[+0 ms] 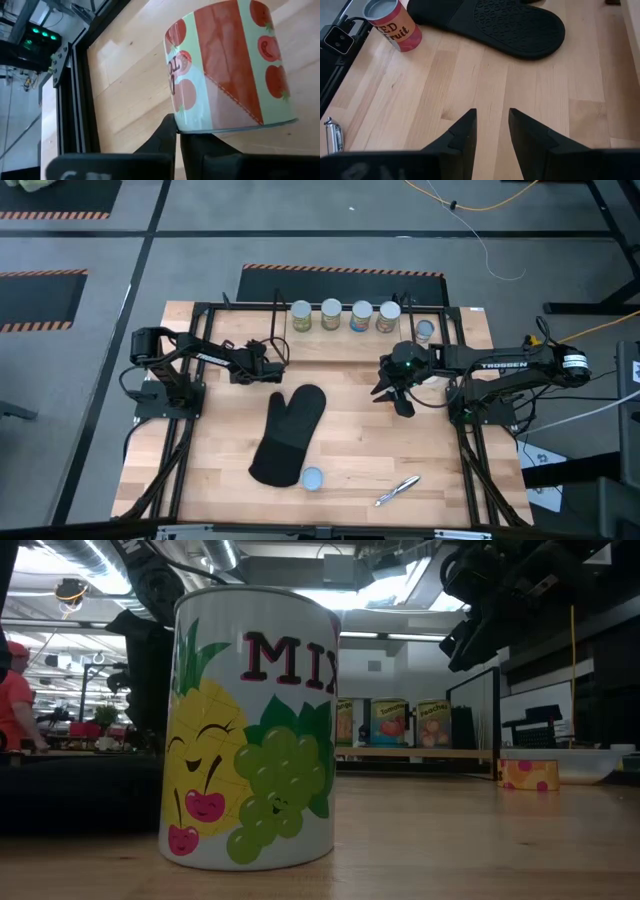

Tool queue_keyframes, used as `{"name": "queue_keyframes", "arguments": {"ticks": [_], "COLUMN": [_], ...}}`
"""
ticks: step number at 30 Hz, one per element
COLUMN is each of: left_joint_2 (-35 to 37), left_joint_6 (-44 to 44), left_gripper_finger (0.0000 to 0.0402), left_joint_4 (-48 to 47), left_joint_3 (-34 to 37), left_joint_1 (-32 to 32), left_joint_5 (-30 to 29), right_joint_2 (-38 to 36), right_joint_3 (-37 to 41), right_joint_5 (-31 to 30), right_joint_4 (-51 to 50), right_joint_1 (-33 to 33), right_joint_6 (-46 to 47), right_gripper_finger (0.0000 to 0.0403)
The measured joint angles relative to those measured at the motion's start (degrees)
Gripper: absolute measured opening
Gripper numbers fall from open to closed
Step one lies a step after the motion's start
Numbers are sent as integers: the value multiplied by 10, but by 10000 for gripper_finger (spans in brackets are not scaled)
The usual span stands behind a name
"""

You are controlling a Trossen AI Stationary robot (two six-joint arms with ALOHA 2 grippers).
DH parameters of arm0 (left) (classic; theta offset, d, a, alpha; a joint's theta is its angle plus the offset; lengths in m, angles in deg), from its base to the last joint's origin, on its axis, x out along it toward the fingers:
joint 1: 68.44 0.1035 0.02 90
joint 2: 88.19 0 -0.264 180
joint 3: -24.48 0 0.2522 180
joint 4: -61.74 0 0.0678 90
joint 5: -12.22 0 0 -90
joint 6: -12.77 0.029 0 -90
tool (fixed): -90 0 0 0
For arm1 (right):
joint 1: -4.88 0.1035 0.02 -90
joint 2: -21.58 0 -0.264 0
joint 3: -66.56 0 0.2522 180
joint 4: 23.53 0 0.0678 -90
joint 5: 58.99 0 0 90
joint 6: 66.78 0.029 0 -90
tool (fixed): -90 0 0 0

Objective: Pick and place cans onto a shelf
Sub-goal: Put the small canned tomatoes on the shelf

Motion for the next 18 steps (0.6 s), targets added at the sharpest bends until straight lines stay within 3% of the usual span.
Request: {"name": "queue_keyframes", "arguments": {"ticks": [9,18], "left_joint_2": [0,-1], "left_joint_6": [11,46], "left_gripper_finger": [2,1], "left_joint_4": [-33,-139], "left_joint_3": [-11,-108], "left_joint_1": [-32,-93], "left_joint_5": [40,152], "right_joint_2": [0,0], "right_joint_3": [0,0], "right_joint_5": [0,0], "right_joint_4": [0,1], "right_joint_1": [0,0], "right_joint_6": [0,0], "right_gripper_finger": [118,118]}}
